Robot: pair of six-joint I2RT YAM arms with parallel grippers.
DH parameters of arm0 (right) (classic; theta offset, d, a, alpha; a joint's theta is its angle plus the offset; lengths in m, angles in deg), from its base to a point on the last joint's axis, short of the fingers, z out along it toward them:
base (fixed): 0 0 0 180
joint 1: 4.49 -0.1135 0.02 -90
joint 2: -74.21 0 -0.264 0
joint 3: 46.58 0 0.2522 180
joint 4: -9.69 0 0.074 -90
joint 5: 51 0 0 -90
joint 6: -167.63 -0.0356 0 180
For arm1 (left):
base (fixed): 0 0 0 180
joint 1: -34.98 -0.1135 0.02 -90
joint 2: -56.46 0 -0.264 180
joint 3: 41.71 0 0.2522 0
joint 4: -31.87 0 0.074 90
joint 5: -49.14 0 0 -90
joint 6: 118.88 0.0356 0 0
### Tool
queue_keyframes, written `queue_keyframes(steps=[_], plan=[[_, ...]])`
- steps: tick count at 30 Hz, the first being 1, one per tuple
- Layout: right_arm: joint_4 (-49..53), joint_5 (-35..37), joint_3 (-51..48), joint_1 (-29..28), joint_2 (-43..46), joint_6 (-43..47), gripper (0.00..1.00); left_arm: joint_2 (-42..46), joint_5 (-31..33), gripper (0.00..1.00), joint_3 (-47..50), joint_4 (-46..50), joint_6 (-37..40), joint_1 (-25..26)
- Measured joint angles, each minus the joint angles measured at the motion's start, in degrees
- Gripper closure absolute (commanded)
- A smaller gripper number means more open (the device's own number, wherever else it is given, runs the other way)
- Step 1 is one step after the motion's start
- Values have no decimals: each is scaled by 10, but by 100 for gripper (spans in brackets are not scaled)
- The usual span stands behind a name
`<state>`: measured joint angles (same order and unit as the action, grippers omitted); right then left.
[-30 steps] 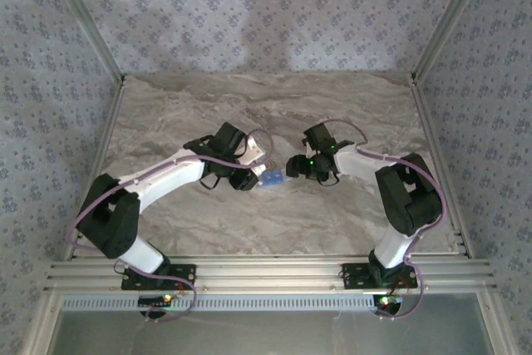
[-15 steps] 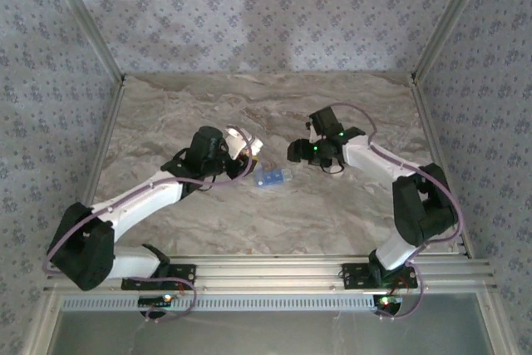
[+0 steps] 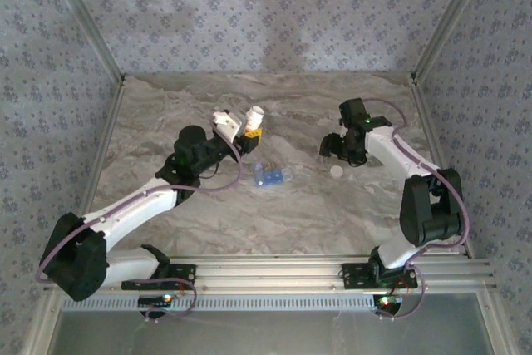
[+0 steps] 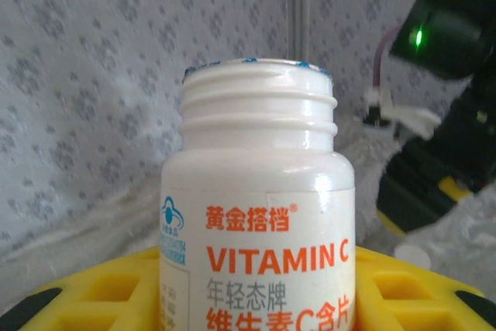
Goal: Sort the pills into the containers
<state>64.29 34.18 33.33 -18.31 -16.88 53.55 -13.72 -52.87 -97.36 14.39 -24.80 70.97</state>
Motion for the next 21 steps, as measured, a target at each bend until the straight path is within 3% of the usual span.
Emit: queue_keyframes(steps=[10,21], plan=[[19,41,0,0,-89,13,31,-14,-4,100,-7,-88,3,0],[10,47,0,-1,-110,13,37,-16,-37,100,2,-125,-1,0]])
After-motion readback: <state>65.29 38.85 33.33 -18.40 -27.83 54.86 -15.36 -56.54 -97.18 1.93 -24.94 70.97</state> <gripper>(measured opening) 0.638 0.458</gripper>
